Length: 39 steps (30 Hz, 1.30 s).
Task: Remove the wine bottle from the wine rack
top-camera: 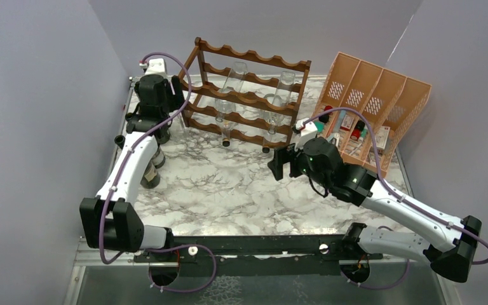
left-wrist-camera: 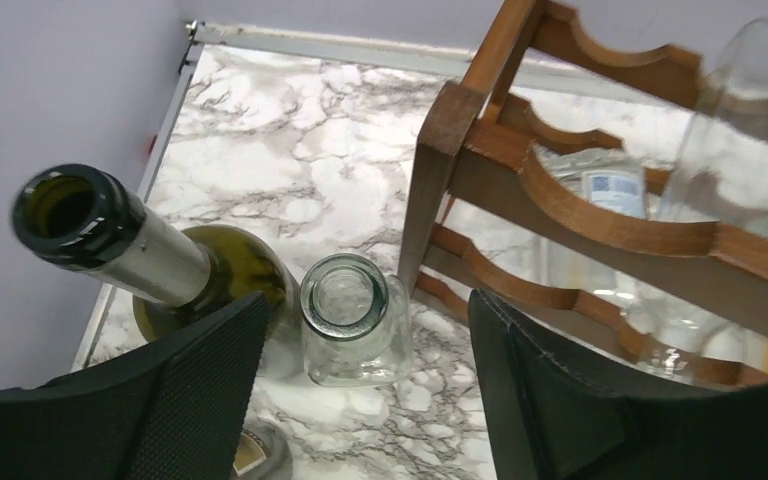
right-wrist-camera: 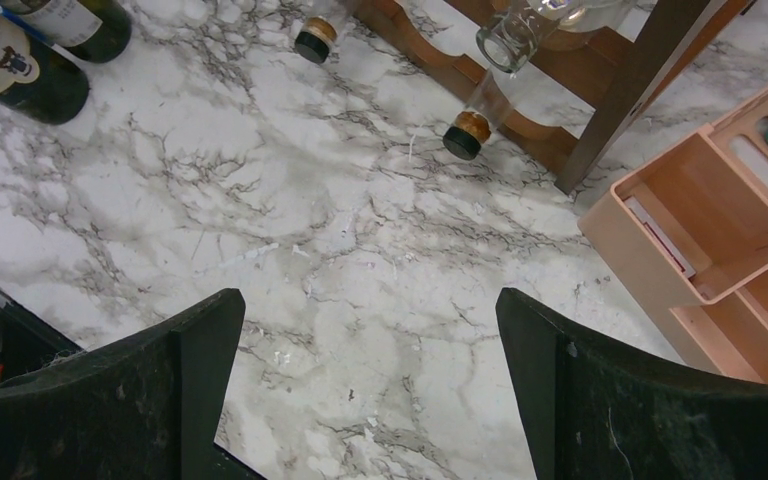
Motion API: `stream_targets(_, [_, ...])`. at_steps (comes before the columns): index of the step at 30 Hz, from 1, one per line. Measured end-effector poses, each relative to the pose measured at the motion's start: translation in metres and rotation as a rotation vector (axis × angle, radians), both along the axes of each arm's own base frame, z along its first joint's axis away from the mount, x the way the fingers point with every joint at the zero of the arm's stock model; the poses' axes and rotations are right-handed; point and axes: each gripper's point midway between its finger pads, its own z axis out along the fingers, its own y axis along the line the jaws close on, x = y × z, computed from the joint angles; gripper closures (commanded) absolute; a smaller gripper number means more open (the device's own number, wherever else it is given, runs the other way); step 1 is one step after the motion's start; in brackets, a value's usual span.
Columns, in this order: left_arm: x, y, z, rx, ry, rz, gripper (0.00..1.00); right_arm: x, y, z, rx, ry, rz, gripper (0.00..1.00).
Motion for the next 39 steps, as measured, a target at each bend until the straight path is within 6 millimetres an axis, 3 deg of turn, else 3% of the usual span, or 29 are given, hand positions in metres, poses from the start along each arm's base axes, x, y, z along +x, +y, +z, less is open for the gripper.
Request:
stream_targets(5, [-0.012, -0.009, 0.044, -0.055, -0.09, -0.042, 0.07, -0.002, 0.002, 0.006, -0.006, -0.016, 0.038, 0.0])
stream_targets(9, [-0.032, -0.028, 0.086, -0.141, -0.182, -0.131, 0.04, -0.003, 0.0, 0.01, -0.022, -0.045, 0.064, 0.0])
stream_targets(14, [-0.063, -0.069, 0.106, -0.233, -0.213, -0.319, 0.09, -0.002, -0.005, 0.017, -0.052, -0.09, 0.076, 0.0])
stream_targets(17, [-0.083, -0.106, 0.095, -0.29, -0.186, -0.478, 0.1, 0.0, -0.009, 0.021, -0.08, -0.113, 0.073, 0.0])
stream_targets(21, [-0.117, -0.161, 0.041, -0.366, -0.05, -0.681, 0.14, 0.003, -0.013, 0.026, -0.1, -0.145, 0.07, 0.0])
stream_targets(24, [-0.134, -0.185, 0.001, -0.381, 0.06, -0.745, 0.15, 0.005, -0.017, 0.032, -0.112, -0.171, 0.061, 0.0])
stream_targets(27, [-0.137, -0.196, -0.02, -0.388, 0.125, -0.763, 0.14, 0.006, -0.021, 0.043, -0.114, -0.214, 0.062, 0.0])
stream_targets(31, [-0.128, -0.208, -0.032, -0.397, 0.147, -0.761, 0.14, 0.005, -0.027, 0.057, -0.111, -0.271, 0.062, 0.0])
stream_targets(39, [-0.097, -0.19, -0.057, -0.469, 0.089, -0.528, 0.15, -0.001, -0.039, 0.072, -0.077, -0.315, 0.046, 0.0])
